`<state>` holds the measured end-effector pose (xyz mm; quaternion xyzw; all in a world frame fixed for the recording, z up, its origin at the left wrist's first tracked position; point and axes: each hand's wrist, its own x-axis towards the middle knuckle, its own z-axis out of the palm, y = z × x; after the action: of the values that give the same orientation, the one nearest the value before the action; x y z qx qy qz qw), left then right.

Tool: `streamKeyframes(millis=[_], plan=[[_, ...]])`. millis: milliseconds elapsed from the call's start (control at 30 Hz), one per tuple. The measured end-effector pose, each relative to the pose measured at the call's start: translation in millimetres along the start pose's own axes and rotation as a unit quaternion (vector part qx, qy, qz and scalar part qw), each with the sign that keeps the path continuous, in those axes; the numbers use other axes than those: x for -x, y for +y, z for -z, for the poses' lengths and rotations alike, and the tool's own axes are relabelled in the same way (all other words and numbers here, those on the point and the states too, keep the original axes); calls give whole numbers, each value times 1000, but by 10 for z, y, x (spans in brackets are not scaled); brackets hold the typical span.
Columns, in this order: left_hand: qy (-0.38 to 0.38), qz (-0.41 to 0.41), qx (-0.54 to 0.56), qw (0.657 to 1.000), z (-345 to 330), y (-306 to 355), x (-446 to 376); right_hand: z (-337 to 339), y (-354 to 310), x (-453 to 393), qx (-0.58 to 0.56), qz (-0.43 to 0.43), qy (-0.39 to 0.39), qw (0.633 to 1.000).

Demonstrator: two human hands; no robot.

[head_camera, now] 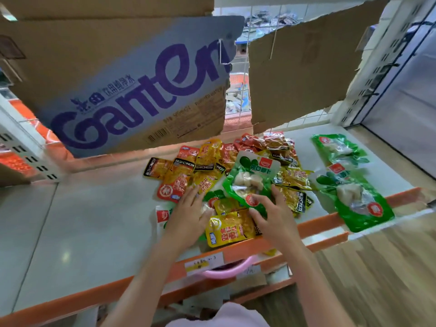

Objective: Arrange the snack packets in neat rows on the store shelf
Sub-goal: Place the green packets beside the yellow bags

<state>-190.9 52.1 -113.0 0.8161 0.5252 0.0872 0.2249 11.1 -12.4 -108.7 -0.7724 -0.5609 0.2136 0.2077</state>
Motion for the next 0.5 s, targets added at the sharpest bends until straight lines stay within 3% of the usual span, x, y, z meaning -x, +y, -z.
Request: streamKeyframes(millis=[67, 200, 367, 500], plan=[[9, 17, 9, 1000, 23, -36, 3, 40, 3, -40, -8, 1, 7, 1000], [98, 22, 14, 995, 98, -44, 98, 134, 48, -186, 17, 5, 47, 999], [8, 94, -69, 993, 169, -66, 155, 92, -63, -428, 158, -62, 31, 985], [-18, 102, -78, 991, 221, -78, 130, 50, -148, -499, 121, -101, 39, 987]])
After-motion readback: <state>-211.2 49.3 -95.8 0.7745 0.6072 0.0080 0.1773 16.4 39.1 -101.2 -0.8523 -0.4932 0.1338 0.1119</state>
